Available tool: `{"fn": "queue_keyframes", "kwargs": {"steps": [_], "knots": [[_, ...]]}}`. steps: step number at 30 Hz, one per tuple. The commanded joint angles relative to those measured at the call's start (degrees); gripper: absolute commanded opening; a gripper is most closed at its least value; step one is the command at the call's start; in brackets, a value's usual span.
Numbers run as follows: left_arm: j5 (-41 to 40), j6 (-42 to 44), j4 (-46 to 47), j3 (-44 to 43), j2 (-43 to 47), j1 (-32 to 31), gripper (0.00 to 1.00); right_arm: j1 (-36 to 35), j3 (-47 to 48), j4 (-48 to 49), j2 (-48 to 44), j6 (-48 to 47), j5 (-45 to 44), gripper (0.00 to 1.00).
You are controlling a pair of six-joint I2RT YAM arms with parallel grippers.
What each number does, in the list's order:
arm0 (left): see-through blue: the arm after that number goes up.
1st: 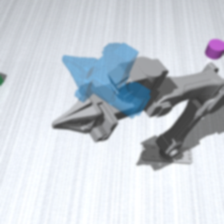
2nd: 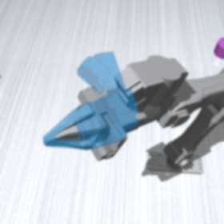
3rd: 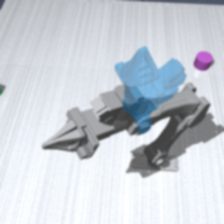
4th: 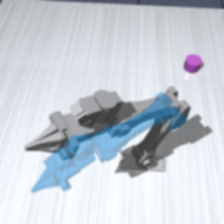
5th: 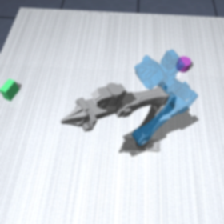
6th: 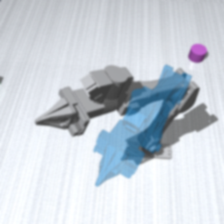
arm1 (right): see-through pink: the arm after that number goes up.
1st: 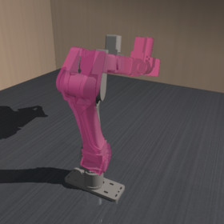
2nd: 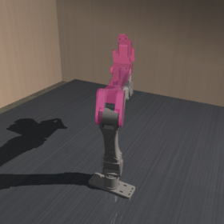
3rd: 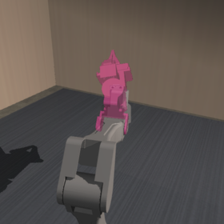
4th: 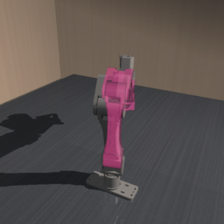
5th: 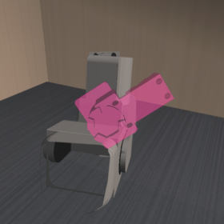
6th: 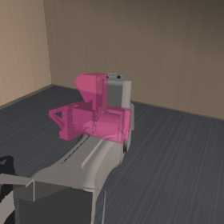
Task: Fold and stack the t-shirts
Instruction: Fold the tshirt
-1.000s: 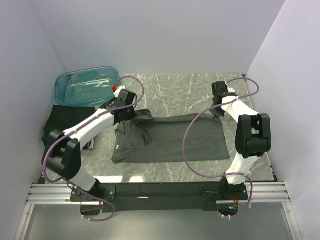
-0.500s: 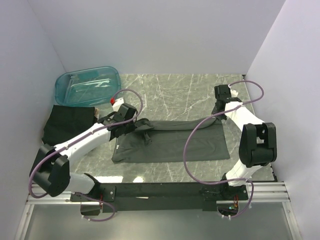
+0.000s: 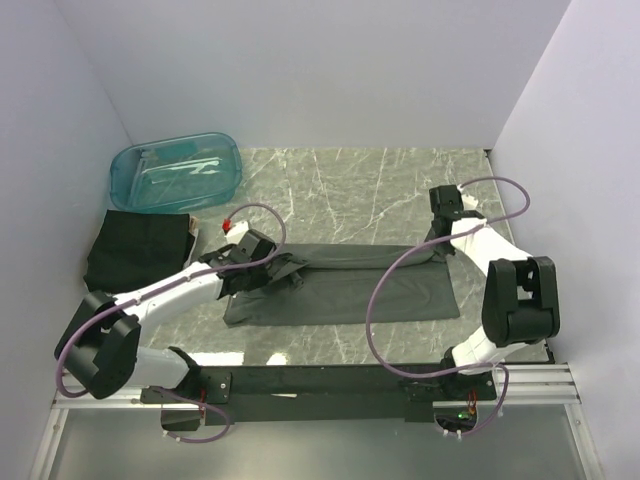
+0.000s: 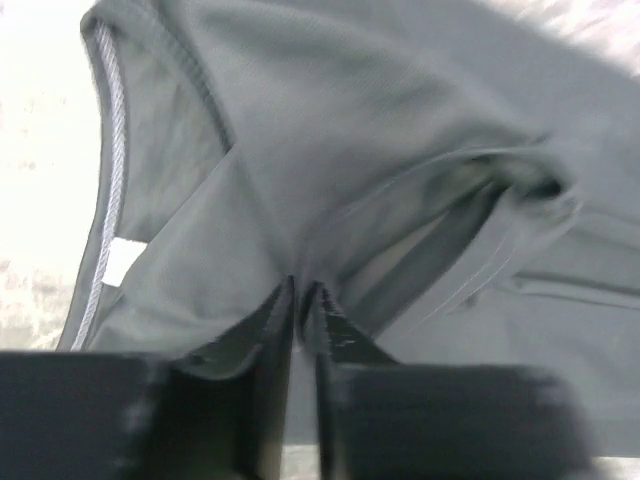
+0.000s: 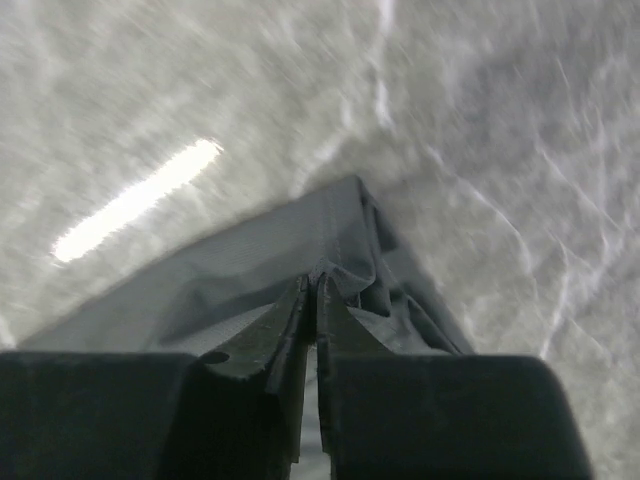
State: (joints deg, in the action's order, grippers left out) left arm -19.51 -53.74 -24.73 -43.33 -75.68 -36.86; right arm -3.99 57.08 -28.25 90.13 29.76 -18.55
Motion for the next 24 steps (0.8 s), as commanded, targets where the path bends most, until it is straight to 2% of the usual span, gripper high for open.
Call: {"fn": "queue_keyframes", "kwargs": {"steps": [1, 2, 4, 5, 9, 11, 15, 16, 18, 19, 20, 23, 24], "knots": [[0.9, -2.0, -2.2, 1.8, 1.9, -0.7, 0.2, -0.1, -3.5, 0.4, -4.9, 2.7, -3.6, 0.14], [0.9, -2.2, -3.1, 2.6, 2.7, -1.0, 0.3, -0.1, -5.6, -0.4, -5.8, 3.1, -4.2, 0.28], [1.0, -3.2, -6.9, 3.3, 5.9, -1.5, 0.46, -0.1, -7.8, -1.1, -9.8, 4.6, -5.0, 0.43], [1.1, -3.4, -8.2, 3.7, 7.2, -2.2, 0.65, -0.1, -9.6, -2.0, -11.4, 5.0, -6.0, 0.6], [2.0, -3.1, -10.3, 3.4, 13.8, -2.6, 0.99, -0.1, -9.8, -5.1, -18.2, 5.9, -6.5, 0.71], [1.7, -1.9, -7.4, 2.5, 16.0, -2.6, 1.0, -0.1, -9.0, -5.1, -21.5, 5.1, -4.4, 0.73], [1.0, 3.1, -0.5, -1.6, 12.7, -1.7, 0.99, -0.1, -7.4, -0.2, -25.2, 0.8, 9.5, 0.8], [0.9, 3.7, 0.6, -3.8, 9.4, -1.2, 0.99, -0.1, -7.5, 0.8, -25.5, 0.0, 15.5, 0.82], [3.8, 6.0, 4.9, -6.0, 5.3, 1.8, 0.99, -0.2, -7.3, 2.8, -25.4, -0.4, 20.0, 0.84], [4.9, 5.8, 6.5, -8.5, 0.5, 2.8, 0.99, -0.3, -7.5, 3.4, -25.2, -0.1, 22.8, 0.84], [8.4, 5.5, 7.6, -10.4, -2.2, 4.5, 0.99, -0.5, -8.2, 4.4, -25.2, 0.0, 23.6, 0.84], [11.1, 7.1, 8.3, -17.1, -12.1, 4.8, 0.99, -0.6, -8.8, 3.8, -25.4, -0.2, 23.1, 0.85], [14.4, 8.5, 9.4, -18.1, -14.0, 4.7, 0.99, -0.7, -8.9, 3.3, -25.5, -0.5, 22.3, 0.85]]}}
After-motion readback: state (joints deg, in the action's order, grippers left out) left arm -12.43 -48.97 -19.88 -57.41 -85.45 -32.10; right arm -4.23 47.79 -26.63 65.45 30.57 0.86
